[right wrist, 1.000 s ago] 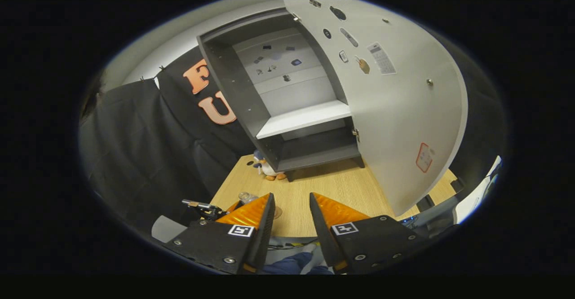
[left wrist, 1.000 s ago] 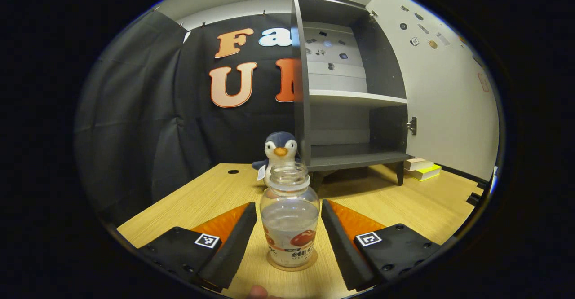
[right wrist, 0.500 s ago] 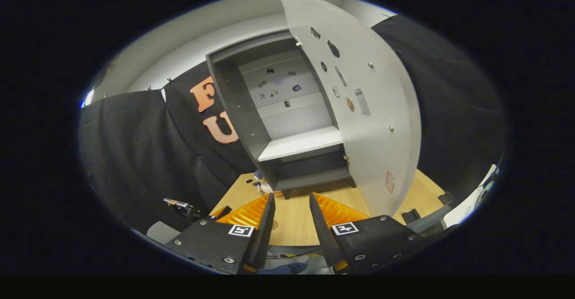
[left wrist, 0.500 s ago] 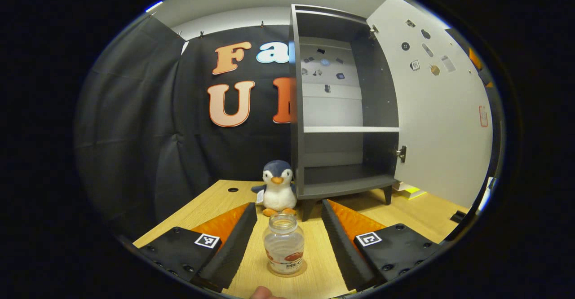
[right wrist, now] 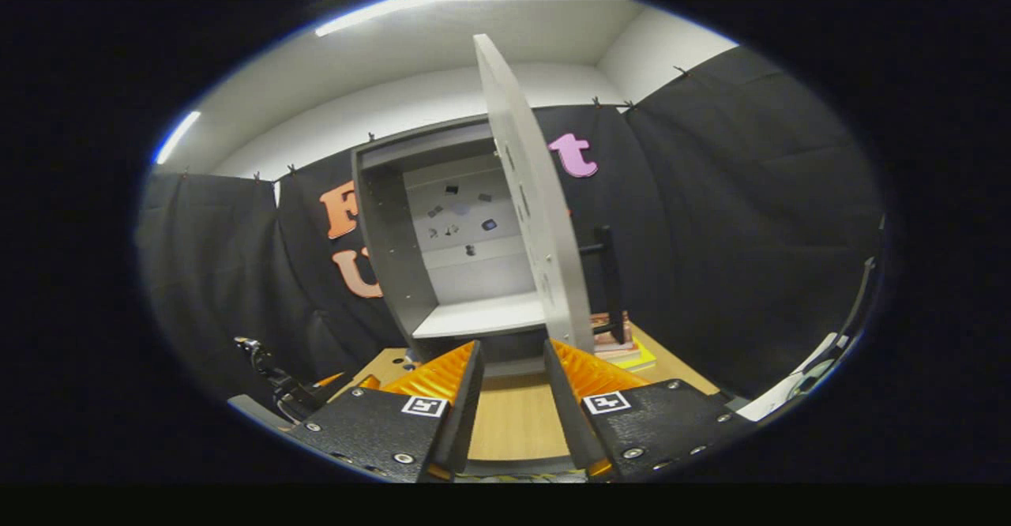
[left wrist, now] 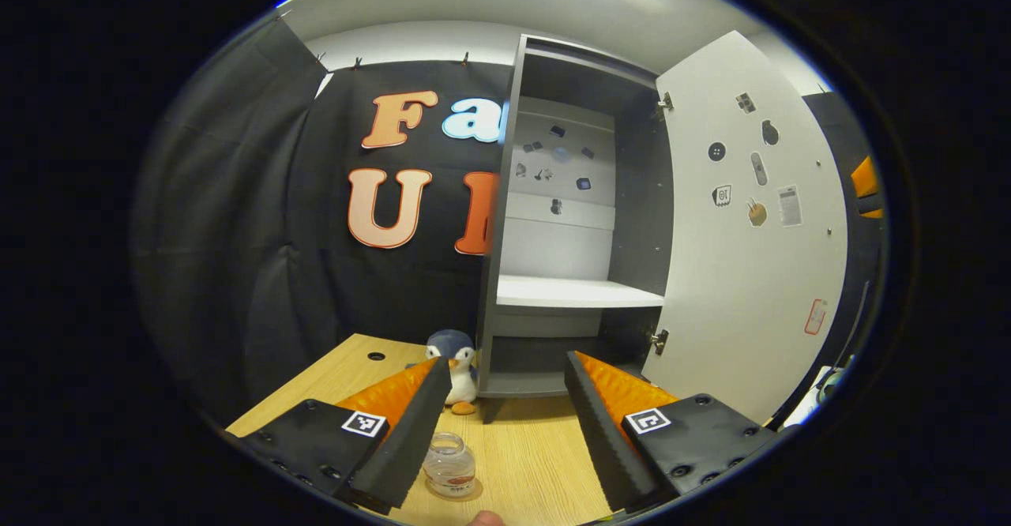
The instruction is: Open the cabinet door with the right hand, grasp the bottle in the cabinet with the left hand and place it on the coaster, then close the cabinet door with the right hand.
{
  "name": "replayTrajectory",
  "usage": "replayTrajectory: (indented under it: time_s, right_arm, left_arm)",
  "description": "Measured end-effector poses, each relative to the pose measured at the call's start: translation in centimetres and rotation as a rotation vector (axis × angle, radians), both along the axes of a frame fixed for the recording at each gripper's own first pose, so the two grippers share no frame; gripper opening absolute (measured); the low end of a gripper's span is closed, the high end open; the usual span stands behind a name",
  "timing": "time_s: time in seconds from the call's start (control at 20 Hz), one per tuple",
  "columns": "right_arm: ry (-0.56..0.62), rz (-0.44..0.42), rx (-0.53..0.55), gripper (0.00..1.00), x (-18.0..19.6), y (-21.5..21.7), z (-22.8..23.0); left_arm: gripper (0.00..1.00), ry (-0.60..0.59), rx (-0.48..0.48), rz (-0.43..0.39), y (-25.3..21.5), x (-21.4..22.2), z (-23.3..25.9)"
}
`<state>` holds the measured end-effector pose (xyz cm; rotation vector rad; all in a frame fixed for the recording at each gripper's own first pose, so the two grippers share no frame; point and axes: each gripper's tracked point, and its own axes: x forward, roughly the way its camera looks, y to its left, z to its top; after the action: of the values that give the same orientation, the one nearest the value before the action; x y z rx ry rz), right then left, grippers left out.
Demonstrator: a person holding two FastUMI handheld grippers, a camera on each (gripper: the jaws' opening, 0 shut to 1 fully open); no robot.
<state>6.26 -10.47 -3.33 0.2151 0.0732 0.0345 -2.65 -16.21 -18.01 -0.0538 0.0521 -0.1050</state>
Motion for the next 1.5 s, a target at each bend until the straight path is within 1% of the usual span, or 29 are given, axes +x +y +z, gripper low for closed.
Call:
replayTrajectory:
  time_s: [0.1, 0.2, 0.3, 0.4, 0.55, 0.6, 0.65, 0.7, 0.85, 0.9, 1.15, 1.5]
  right_arm:
    - [-0.021, -0.043, -0.016, 0.48, 0.1, -2.9, 1.0]
    - [-0.020, -0.085, -0.035, 0.49, 0.3, -5.3, 0.6]
    - [-0.013, -0.104, -0.048, 0.49, 0.8, -7.1, 0.1]
    - [-0.005, -0.102, -0.043, 0.49, 1.8, -7.9, -0.5]
    - [0.022, -0.068, -0.026, 0.52, 3.3, -8.0, -2.2]
    - [0.017, -0.056, -0.024, 0.53, 3.7, -7.7, -2.3]
    - [0.016, -0.051, -0.024, 0.59, 4.1, -7.7, -2.3]
    - [0.034, -0.033, -0.028, 0.54, 4.4, -7.4, -2.8]
    - [0.045, -0.038, -0.097, 0.54, 5.2, -6.8, -3.6]
    - [0.042, -0.039, -0.104, 0.54, 5.1, -6.5, -3.5]
    - [0.032, 0.024, -0.052, 0.53, 5.2, -3.0, -3.4]
    - [0.023, 0.147, -0.033, 0.53, 6.2, 4.0, -3.6]
  left_arm:
    - [0.94, 0.005, 0.010, 0.003, 0.1, 0.4, 0.5]
    - [0.94, 0.006, 0.028, -0.001, -0.1, 0.5, 1.0]
    - [0.95, 0.005, 0.051, -0.019, -0.7, 0.4, 1.4]
    - [0.95, -0.001, 0.068, -0.034, -1.1, 0.3, 1.8]
    - [0.94, -0.003, 0.085, -0.050, -1.6, 0.3, 2.3]
    - [0.94, -0.001, 0.086, -0.052, -1.6, 0.3, 2.4]
    - [0.94, 0.003, 0.089, -0.056, -1.6, 0.3, 2.3]
    - [0.94, 0.004, 0.095, -0.056, -1.5, 0.3, 2.5]
    - [0.94, 0.002, 0.097, -0.060, -1.3, 0.2, 2.7]
    - [0.94, 0.006, 0.098, -0.064, -1.4, 0.1, 2.6]
    - [0.94, 0.025, 0.096, -0.066, -0.8, 0.5, 2.2]
    - [0.94, 0.025, 0.079, -0.058, 0.2, 1.3, 2.9]
